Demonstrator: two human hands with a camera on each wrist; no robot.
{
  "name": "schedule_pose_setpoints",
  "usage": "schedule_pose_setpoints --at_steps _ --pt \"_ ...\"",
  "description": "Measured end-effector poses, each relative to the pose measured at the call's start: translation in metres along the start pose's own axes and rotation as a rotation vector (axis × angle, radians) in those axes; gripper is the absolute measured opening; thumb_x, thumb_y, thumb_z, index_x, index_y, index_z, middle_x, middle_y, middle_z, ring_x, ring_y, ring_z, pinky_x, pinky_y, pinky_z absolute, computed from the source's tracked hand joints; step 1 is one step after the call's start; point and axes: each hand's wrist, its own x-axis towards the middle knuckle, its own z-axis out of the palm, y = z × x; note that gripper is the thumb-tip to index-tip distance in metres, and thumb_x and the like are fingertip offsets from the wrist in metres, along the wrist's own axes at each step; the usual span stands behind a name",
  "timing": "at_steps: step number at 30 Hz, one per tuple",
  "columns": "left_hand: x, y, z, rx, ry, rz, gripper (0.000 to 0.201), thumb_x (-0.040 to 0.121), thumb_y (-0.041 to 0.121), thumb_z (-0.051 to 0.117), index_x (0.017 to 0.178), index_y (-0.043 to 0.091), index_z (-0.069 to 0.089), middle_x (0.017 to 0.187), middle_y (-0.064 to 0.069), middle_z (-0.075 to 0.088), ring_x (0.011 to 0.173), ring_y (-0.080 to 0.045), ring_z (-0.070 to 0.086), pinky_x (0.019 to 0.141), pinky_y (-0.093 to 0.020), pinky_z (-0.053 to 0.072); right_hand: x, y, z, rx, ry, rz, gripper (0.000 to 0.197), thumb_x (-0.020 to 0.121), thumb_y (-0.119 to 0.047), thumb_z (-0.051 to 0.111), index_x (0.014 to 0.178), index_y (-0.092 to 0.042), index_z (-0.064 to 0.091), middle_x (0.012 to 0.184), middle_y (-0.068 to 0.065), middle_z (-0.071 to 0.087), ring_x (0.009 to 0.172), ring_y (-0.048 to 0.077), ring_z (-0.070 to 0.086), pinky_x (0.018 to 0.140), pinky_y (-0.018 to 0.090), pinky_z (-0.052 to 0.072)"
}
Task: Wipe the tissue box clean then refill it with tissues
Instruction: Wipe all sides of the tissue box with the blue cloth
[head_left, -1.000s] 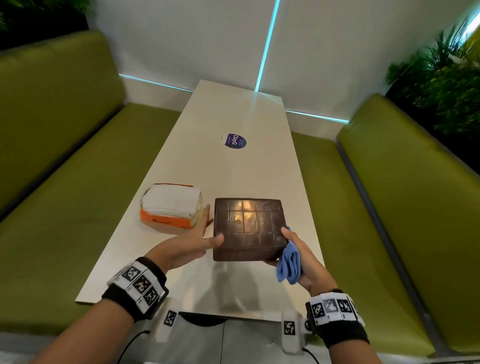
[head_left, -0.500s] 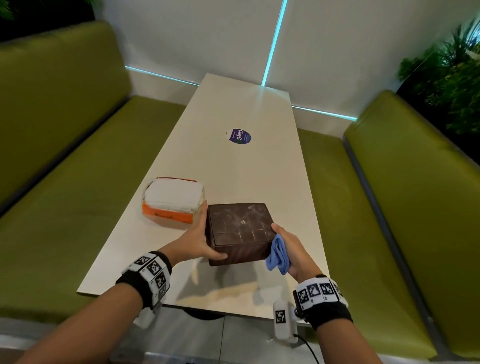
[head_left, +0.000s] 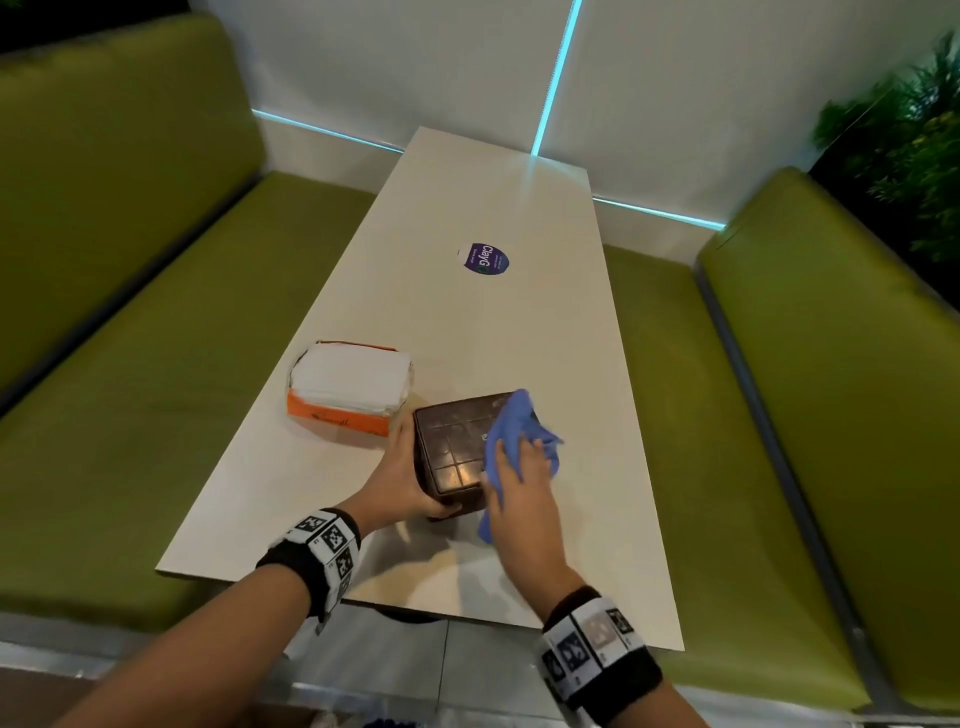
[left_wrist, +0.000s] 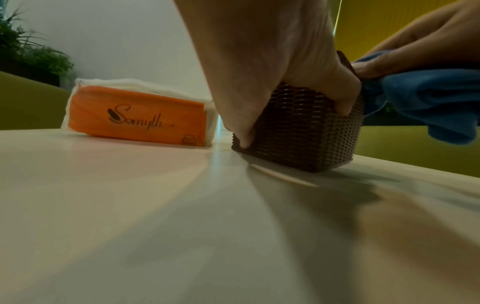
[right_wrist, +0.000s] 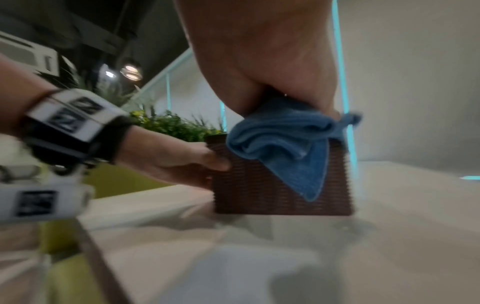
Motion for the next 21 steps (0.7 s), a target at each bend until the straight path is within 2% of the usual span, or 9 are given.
schedule_pose_setpoints --at_steps 2,3,4,6,9,14,16,18,21 --pt "0.0 0.0 0.001 -0.037 -0.001 0.004 0.103 0.049 0.034 0.081 0.133 0.032 0.022 0.136 -0.004 0.033 0.121 -0.002 0.034 0.108 -0.017 0.031 0.007 -0.023 0.018 -0.091 -0.015 -0.169 0.052 0.092 -0.028 0.036 0.137 -0.007 0.05 0.147 0.022 0.042 0.14 0.038 0.036 0.112 0.053 0.035" --pt "0.001 -0.001 0.001 -0.044 -0.002 0.016 0.095 0.055 0.034 0.078 0.132 0.035 0.023 0.136 -0.008 0.035 0.122 -0.006 0.037 0.109 -0.025 0.034 0.017 -0.031 0.028 -0.101 -0.036 -0.214 0.05 0.092 -0.023 0.038 0.139 -0.007 0.049 0.147 0.022 0.042 0.14 0.04 0.034 0.112 0.054 0.033" --pt "0.002 -0.003 0.001 -0.028 0.001 0.036 0.09 0.06 0.034 0.077 0.131 0.038 0.023 0.137 -0.009 0.036 0.124 -0.008 0.037 0.11 -0.027 0.034 0.029 -0.038 0.03 -0.122 -0.103 -0.211 0.05 0.095 -0.019 0.04 0.144 -0.01 0.042 0.152 0.019 0.034 0.145 0.037 0.025 0.117 0.052 0.025" --pt "0.001 -0.003 0.0 -0.016 0.003 0.023 0.101 0.055 0.031 0.086 0.135 0.036 0.025 0.137 0.0 0.036 0.127 -0.01 0.037 0.112 -0.027 0.033 0.057 -0.036 0.02 -0.283 -0.183 -0.18 0.052 0.098 -0.016 0.04 0.149 -0.016 0.032 0.158 0.014 0.02 0.148 0.032 0.01 0.12 0.048 0.014" --pt "0.002 -0.006 -0.002 -0.04 -0.004 -0.032 0.114 0.041 0.026 0.092 0.138 0.019 0.032 0.131 0.003 0.039 0.123 -0.011 0.04 0.11 -0.034 0.038 0.088 -0.002 -0.006 -0.318 -0.12 -0.036 0.046 0.098 -0.013 0.04 0.144 -0.016 0.04 0.154 0.015 0.024 0.144 0.031 0.019 0.117 0.044 0.02" --pt "0.006 -0.012 -0.003 -0.016 -0.042 -0.08 0.119 0.039 0.031 0.093 0.14 0.017 0.031 0.134 0.004 0.033 0.126 -0.01 0.034 0.111 -0.026 0.03 0.061 0.033 -0.021 -0.152 -0.039 0.13 0.047 0.101 -0.016 0.038 0.148 -0.017 0.032 0.153 0.01 0.026 0.141 0.03 0.026 0.12 0.041 0.018" --pt "0.007 -0.013 -0.002 0.015 -0.055 -0.082 0.122 0.038 0.036 0.091 0.141 0.016 0.029 0.135 0.002 0.031 0.125 -0.008 0.033 0.108 -0.02 0.028 0.033 0.022 -0.005 -0.188 -0.007 0.084 0.048 0.102 -0.021 0.039 0.149 -0.016 0.031 0.156 0.009 0.022 0.145 0.028 0.019 0.12 0.038 0.018" --pt "0.008 -0.014 -0.002 0.033 -0.064 -0.081 0.127 0.037 0.04 0.087 0.144 0.011 0.024 0.138 -0.002 0.027 0.127 -0.009 0.031 0.106 -0.014 0.026 0.013 -0.006 0.015 -0.217 -0.077 -0.015 0.049 0.102 -0.026 0.029 0.15 -0.018 0.03 0.159 0.009 0.018 0.149 0.027 0.009 0.123 0.039 0.01" --pt "0.01 -0.015 -0.002 0.015 -0.074 -0.039 0.109 0.052 0.041 0.075 0.14 0.003 0.022 0.136 -0.01 0.029 0.126 -0.005 0.032 0.106 -0.013 0.027 0.023 -0.043 0.036 -0.185 -0.189 -0.12 0.052 0.1 -0.017 0.034 0.151 -0.017 0.027 0.161 0.009 0.014 0.15 0.028 0.004 0.123 0.042 0.003"
